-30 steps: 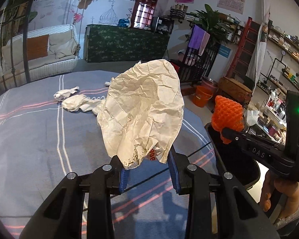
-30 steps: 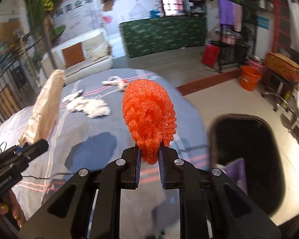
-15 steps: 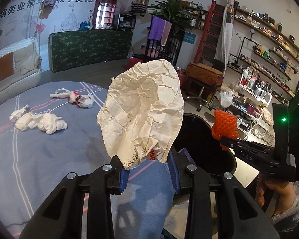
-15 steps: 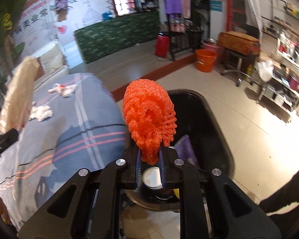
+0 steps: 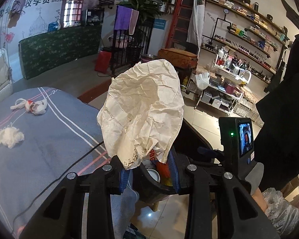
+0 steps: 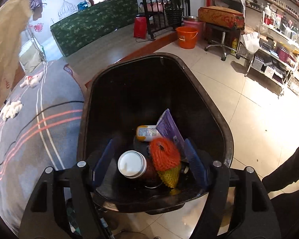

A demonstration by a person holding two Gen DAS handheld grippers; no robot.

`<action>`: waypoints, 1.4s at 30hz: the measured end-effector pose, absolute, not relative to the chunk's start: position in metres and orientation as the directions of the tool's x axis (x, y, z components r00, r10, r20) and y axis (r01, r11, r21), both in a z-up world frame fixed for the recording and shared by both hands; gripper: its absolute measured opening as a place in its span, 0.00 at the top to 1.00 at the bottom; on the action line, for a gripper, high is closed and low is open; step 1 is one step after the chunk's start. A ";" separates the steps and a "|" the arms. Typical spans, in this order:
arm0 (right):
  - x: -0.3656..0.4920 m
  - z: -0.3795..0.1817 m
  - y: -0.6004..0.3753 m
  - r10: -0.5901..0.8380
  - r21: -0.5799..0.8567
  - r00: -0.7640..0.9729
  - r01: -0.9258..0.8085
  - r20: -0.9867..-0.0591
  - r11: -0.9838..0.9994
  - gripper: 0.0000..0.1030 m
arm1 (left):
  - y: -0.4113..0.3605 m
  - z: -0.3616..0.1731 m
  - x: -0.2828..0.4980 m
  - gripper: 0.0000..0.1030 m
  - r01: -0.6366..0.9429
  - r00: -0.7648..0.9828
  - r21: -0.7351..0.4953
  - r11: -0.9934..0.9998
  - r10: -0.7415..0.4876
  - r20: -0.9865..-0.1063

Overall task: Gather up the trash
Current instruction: 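Lower the beige paper into the bin and open the left tool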

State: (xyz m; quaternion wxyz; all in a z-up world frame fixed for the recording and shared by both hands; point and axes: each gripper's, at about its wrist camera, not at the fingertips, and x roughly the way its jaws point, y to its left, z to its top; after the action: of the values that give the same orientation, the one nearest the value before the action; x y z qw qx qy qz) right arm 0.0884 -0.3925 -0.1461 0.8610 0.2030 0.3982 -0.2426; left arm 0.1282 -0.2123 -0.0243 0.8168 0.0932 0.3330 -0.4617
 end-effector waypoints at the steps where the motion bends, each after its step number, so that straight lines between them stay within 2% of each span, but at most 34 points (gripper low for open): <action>1: 0.087 -0.147 -0.393 -0.261 0.151 0.562 0.582 -0.785 0.799 0.30 | -0.215 -0.027 0.129 0.67 0.820 0.346 -0.154 0.552 -0.691 -0.635; 14: 0.034 -0.126 -0.435 -0.382 0.140 0.527 0.706 -0.760 0.694 0.25 | -0.273 -0.060 0.128 0.67 0.860 0.241 -0.155 0.486 -0.654 -0.717; 36: -0.010 -0.122 -0.459 -0.422 0.210 0.532 0.769 -0.734 0.604 0.23 | -0.322 -0.109 0.128 0.66 0.889 0.125 -0.155 0.430 -0.556 -0.822; 38: -0.012 -0.120 -0.460 -0.429 0.216 0.533 0.775 -0.729 0.594 0.21 | -0.328 -0.109 0.130 0.61 0.887 0.123 -0.157 0.434 -0.549 -0.827; 39: -0.015 -0.118 -0.461 -0.436 0.224 0.536 0.779 -0.723 0.586 0.20 | -0.328 -0.109 0.130 0.48 0.885 0.121 -0.160 0.437 -0.548 -0.828; 40: -0.015 -0.117 -0.464 -0.439 0.229 0.538 0.781 -0.720 0.581 0.19 | -0.328 -0.108 0.131 0.43 0.883 0.120 -0.166 0.439 -0.552 -0.825; 42: -0.018 -0.115 -0.466 -0.450 0.235 0.536 0.789 -0.715 0.567 0.17 | -0.328 -0.107 0.130 0.26 0.883 0.124 -0.169 0.439 -0.564 -0.817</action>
State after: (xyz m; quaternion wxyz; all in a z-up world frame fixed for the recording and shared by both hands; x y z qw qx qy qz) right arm -0.0177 -0.4664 -0.1150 0.8309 0.2783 0.3052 -0.3728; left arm 0.1296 -0.3281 -0.1068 0.7270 0.1826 0.4368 -0.4973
